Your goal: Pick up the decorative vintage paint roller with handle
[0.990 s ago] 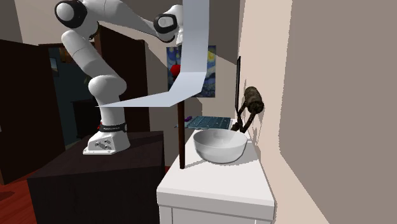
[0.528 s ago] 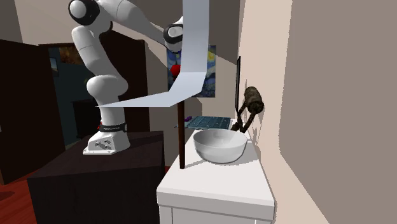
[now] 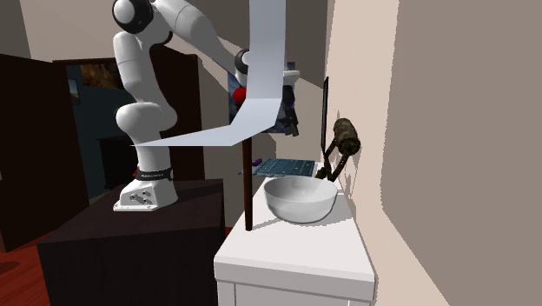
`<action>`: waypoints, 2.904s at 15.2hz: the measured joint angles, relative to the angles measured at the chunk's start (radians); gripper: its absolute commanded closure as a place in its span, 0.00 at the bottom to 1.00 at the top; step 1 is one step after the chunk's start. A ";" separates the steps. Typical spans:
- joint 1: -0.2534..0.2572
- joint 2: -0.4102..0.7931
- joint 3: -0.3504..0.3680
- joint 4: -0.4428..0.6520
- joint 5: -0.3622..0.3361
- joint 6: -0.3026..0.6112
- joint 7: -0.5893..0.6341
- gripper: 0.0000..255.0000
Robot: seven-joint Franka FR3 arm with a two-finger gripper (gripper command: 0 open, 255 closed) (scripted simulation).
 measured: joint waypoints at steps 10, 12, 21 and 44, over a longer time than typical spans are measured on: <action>-0.093 0.285 -0.055 0.182 -0.261 0.140 0.267 0.00; -0.098 0.321 -0.067 0.198 -0.290 0.161 0.297 0.00; -0.094 0.383 -0.085 0.187 -0.359 0.227 0.374 1.00; -0.098 0.278 -0.059 0.224 -0.245 0.098 0.249 1.00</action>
